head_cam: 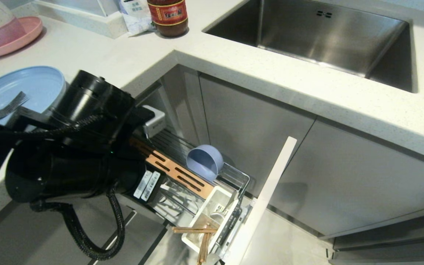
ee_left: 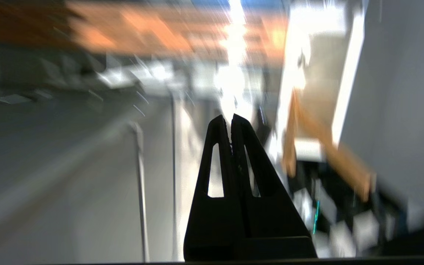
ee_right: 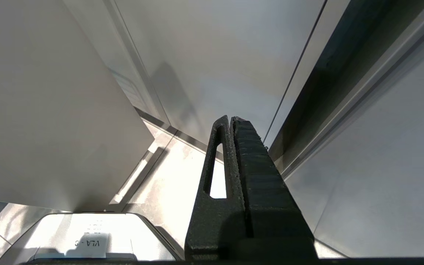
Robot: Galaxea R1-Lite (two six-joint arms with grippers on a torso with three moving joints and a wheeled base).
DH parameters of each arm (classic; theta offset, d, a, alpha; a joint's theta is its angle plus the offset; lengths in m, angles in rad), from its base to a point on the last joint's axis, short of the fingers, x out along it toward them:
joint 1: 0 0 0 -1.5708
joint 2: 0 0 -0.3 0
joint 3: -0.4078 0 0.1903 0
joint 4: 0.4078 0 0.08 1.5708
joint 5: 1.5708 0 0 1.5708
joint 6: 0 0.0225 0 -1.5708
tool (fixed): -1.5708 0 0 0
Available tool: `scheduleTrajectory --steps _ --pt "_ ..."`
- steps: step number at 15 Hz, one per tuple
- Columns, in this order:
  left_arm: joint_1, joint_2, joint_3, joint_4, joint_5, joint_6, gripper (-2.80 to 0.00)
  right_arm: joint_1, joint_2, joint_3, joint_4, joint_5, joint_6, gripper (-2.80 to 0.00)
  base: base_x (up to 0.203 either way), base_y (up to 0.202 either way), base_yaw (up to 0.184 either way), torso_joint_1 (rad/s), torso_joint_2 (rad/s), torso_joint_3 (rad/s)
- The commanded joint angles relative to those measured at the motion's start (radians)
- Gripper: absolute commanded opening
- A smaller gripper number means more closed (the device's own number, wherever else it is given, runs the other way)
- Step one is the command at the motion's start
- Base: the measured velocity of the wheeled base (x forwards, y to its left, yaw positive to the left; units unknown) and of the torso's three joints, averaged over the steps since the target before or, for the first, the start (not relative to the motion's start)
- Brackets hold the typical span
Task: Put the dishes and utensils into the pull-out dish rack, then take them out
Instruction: Pick up the chopsticks and place it in the cupboard, then pick up the fork and place it in the cupboard
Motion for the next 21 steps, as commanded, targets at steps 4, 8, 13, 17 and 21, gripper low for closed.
scheduleTrajectory --steps 4,8,13,17,21 --pt "0.113 -0.154 -0.02 -0.247 0.03 -0.006 -2.8 0.001 -0.004 0.002 0.0 0.0 0.0 -2.8 0.0 0.0 0.0 0.0 0.0 0.0" --pt "0.216 -0.264 -0.047 -0.351 0.02 -0.006 -2.8 0.0 -0.004 0.002 0.0 0.0 0.0 -2.8 0.0 0.0 0.0 0.0 0.0 0.0" --pt "0.48 -0.334 -0.123 -0.326 -0.062 -0.005 -2.8 0.0 -0.003 0.002 0.0 0.0 0.0 -2.8 0.0 0.0 0.0 0.0 0.0 0.0" --pt "0.753 -0.41 -0.218 -0.09 -0.237 -0.012 -2.8 0.001 -0.003 0.002 0.0 0.0 0.0 -2.8 0.0 0.0 0.0 0.0 0.0 0.0" --pt "1.019 -0.431 -0.288 0.069 -0.432 0.007 -2.8 0.0 -0.004 0.002 0.0 0.0 0.0 -2.8 0.0 0.0 0.0 0.0 0.0 0.0"
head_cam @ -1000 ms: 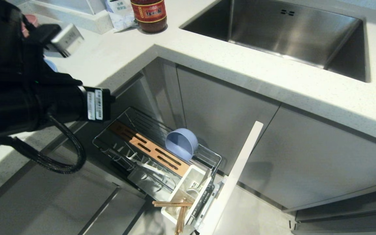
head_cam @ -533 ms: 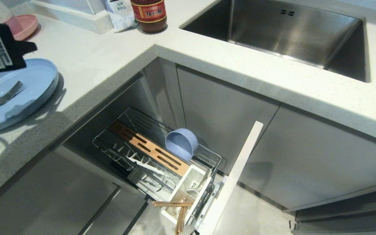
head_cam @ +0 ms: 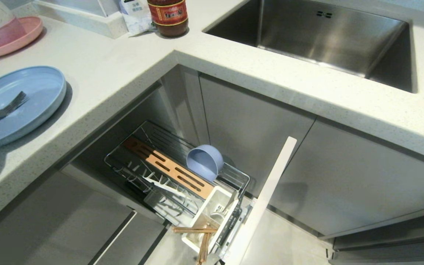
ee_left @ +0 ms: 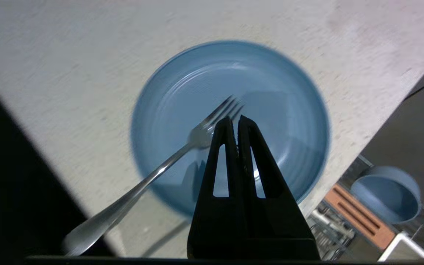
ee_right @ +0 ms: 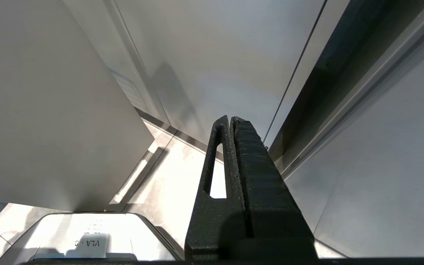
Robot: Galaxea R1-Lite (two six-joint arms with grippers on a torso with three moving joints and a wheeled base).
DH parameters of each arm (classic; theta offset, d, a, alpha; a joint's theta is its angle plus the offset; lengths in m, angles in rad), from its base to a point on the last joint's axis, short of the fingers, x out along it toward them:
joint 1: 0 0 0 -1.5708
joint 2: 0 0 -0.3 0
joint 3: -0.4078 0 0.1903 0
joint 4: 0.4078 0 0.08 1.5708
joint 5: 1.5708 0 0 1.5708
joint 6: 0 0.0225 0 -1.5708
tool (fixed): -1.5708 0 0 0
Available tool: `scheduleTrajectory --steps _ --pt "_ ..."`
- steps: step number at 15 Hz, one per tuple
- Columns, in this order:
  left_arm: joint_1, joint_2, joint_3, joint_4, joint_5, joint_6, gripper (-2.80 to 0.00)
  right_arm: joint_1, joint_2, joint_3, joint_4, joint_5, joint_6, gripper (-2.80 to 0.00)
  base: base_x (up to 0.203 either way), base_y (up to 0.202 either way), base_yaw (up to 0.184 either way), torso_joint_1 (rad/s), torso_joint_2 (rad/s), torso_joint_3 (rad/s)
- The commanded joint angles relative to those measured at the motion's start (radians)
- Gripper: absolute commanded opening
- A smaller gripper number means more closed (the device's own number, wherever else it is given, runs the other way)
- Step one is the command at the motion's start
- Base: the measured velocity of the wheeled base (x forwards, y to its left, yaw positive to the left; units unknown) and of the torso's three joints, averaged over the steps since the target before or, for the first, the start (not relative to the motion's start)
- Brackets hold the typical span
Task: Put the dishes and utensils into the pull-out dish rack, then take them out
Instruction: Pick up the fork and place it in the cupboard
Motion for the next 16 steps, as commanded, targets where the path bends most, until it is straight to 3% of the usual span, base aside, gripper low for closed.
scheduleTrajectory --steps 1,3,7,10,14,16 --pt "0.16 -0.013 -0.028 0.035 -0.08 0.026 -2.8 0.001 -0.004 0.002 -0.001 0.0 0.0 -2.8 0.0 0.0 0.0 0.0 0.0 0.0" --pt "0.218 0.004 -0.029 0.041 -0.109 0.069 -2.8 -0.001 -0.004 0.002 -0.001 0.0 0.0 -2.8 0.0 0.0 0.0 0.0 0.0 0.0" --pt "0.255 0.021 -0.041 0.075 -0.145 0.096 -2.8 0.0 -0.004 0.002 -0.001 0.0 0.0 -2.8 0.0 0.0 0.0 0.0 0.0 0.0" --pt "0.384 0.084 -0.202 0.276 -0.31 0.118 -2.8 0.0 -0.003 0.002 -0.001 0.0 0.0 -2.8 0.0 0.0 0.0 0.0 0.0 0.0" --pt "0.56 0.223 -0.445 0.626 -0.501 0.264 -2.8 0.001 -0.003 0.002 -0.001 0.0 0.0 -2.8 0.0 0.0 0.0 0.0 0.0 0.0" --pt "0.655 0.261 -0.471 0.699 -0.593 0.399 -2.8 0.0 -0.003 0.002 -0.001 0.0 0.0 -2.8 0.0 0.0 0.0 0.0 0.0 0.0"
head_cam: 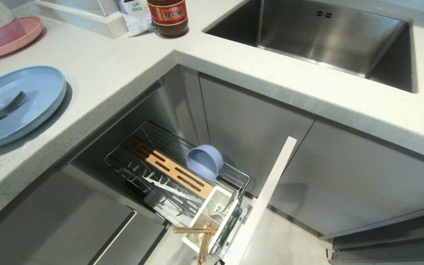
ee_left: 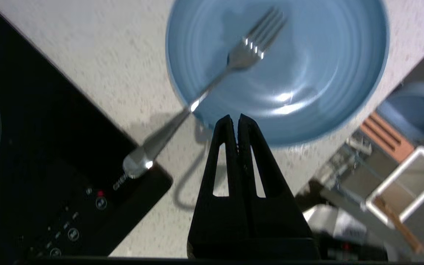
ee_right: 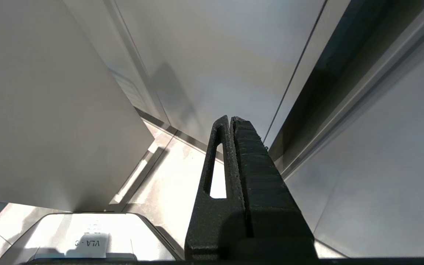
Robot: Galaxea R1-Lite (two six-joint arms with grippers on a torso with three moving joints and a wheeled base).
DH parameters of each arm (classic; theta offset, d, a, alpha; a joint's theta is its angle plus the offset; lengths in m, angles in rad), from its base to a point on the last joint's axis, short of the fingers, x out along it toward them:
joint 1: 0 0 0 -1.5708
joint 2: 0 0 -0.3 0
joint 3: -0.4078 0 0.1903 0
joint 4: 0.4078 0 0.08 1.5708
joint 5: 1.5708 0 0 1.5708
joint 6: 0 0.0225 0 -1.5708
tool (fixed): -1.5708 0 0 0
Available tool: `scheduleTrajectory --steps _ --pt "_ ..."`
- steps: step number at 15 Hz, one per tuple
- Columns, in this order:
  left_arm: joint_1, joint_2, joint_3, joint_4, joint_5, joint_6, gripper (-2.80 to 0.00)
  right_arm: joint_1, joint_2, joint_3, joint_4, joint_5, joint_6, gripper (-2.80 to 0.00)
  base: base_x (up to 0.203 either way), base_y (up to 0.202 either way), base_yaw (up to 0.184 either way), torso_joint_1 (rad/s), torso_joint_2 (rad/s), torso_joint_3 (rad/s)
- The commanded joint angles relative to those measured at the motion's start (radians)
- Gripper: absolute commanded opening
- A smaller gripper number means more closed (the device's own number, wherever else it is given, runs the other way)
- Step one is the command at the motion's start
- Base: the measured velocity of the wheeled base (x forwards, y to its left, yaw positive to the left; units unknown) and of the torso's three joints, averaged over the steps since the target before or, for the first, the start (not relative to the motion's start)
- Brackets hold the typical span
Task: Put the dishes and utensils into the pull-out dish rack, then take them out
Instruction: Pick up the fork and place it in the cupboard
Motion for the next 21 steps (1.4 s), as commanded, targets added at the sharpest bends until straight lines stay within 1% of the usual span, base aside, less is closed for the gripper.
scheduleTrajectory --steps 1,3,4,5,6,8,9,10,13,19,20,21 --pt "0.11 0.078 -0.031 0.065 -0.092 0.128 -2.8 -0.001 -0.004 0.002 0.0 0.0 0.0 -2.8 0.0 0.0 0.0 0.0 0.0 0.0" --pt "0.178 0.119 -0.032 0.075 -0.2 0.23 -2.8 0.0 -0.004 0.002 0.0 0.0 0.0 -2.8 0.0 0.0 0.0 0.0 0.0 0.0" --pt "0.202 0.134 -0.032 0.076 -0.238 0.264 -2.8 -0.001 -0.003 0.002 0.0 0.0 0.0 -2.8 0.0 0.0 0.0 0.0 0.0 0.0" --pt "0.218 0.153 -0.032 0.069 -0.269 0.281 -2.8 0.001 -0.004 0.002 0.0 0.0 0.0 -2.8 0.0 0.0 0.0 0.0 0.0 0.0" --pt "0.224 0.172 -0.032 0.049 -0.284 0.286 -2.8 0.0 -0.003 0.002 0.0 0.0 0.0 -2.8 0.0 0.0 0.0 0.0 0.0 0.0" --pt "0.222 0.195 -0.032 0.032 -0.302 0.29 -2.8 0.0 -0.003 0.002 0.0 0.0 0.0 -2.8 0.0 0.0 0.0 0.0 0.0 0.0" --pt "0.216 0.202 -0.031 0.033 -0.308 0.302 -2.8 0.0 -0.003 0.002 0.0 0.0 0.0 -2.8 0.0 0.0 0.0 0.0 0.0 0.0" --pt "0.196 0.212 -0.029 0.039 -0.314 0.33 -2.8 0.0 -0.004 0.002 0.0 0.0 0.0 -2.8 0.0 0.0 0.0 0.0 0.0 0.0" --pt "0.16 0.219 -0.013 0.061 -0.317 0.373 -2.8 0.001 -0.004 0.002 0.0 0.0 0.0 -2.8 0.0 0.0 0.0 0.0 0.0 0.0" --pt "0.126 0.22 0.005 0.075 -0.314 0.409 -2.8 0.0 -0.003 0.002 0.0 0.0 0.0 -2.8 0.0 0.0 0.0 0.0 0.0 0.0" --pt "0.117 0.221 0.009 0.074 -0.314 0.41 0.0 0.001 -0.004 0.002 0.0 0.0 0.0 -2.8 0.0 0.0 0.0 0.0 0.0 0.0" --pt "0.115 0.221 0.01 0.074 -0.314 0.41 0.0 0.001 -0.004 0.002 0.0 0.0 0.0 -2.8 0.0 0.0 0.0 0.0 0.0 0.0"
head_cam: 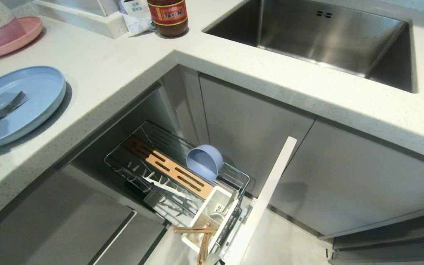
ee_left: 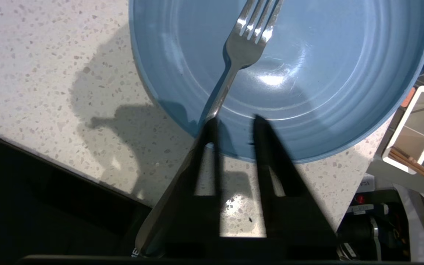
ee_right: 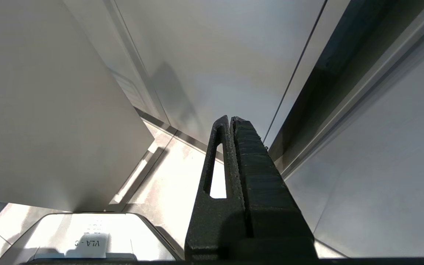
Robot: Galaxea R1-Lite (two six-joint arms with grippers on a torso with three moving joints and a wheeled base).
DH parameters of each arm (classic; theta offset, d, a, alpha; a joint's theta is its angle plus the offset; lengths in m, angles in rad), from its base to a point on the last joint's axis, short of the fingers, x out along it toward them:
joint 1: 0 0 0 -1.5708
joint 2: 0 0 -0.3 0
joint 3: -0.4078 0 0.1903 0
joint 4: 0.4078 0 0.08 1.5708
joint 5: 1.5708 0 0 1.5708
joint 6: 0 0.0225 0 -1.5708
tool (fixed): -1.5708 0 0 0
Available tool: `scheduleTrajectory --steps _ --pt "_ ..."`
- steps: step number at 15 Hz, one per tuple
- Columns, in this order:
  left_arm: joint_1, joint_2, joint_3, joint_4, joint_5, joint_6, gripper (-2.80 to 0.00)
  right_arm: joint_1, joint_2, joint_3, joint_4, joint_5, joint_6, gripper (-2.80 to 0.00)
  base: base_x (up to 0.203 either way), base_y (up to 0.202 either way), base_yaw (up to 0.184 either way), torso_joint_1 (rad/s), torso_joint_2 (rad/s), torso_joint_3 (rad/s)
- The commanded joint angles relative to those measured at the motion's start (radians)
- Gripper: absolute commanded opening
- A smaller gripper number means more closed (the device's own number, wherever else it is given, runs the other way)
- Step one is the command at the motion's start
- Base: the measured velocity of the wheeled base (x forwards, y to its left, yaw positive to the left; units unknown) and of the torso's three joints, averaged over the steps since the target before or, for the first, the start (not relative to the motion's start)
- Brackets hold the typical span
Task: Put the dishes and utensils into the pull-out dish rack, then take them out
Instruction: Pick up the fork and place it in the cupboard
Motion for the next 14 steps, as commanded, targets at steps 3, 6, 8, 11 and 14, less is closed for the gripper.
scheduleTrajectory --steps 3,6,8,11,14 --pt "-0.042 0.003 0.025 0.0 0.0 0.004 0.0 0.0 -0.004 0.002 0.0 0.0 0.0 -2.8 0.0 0.0 0.0 0.0 0.0 0.0" --pt "-0.087 0.001 0.066 -0.029 0.027 0.006 0.0 0.0 -0.003 0.002 0.0 0.0 0.0 -2.8 0.0 0.0 0.0 0.0 0.0 0.0" --pt "-0.106 -0.004 0.117 -0.094 0.043 0.006 0.0 -0.001 -0.004 0.002 0.0 0.0 0.0 -2.8 0.0 0.0 0.0 0.0 0.0 0.0" --pt "-0.117 -0.012 0.178 -0.172 0.07 0.007 0.0 0.0 -0.003 0.002 0.0 0.0 0.0 -2.8 0.0 0.0 0.0 0.0 0.0 0.0" --pt "-0.124 -0.017 0.189 -0.183 0.07 0.007 0.0 0.0 -0.003 0.002 0.0 0.0 0.0 -2.8 0.0 0.0 0.0 0.0 0.0 0.0"
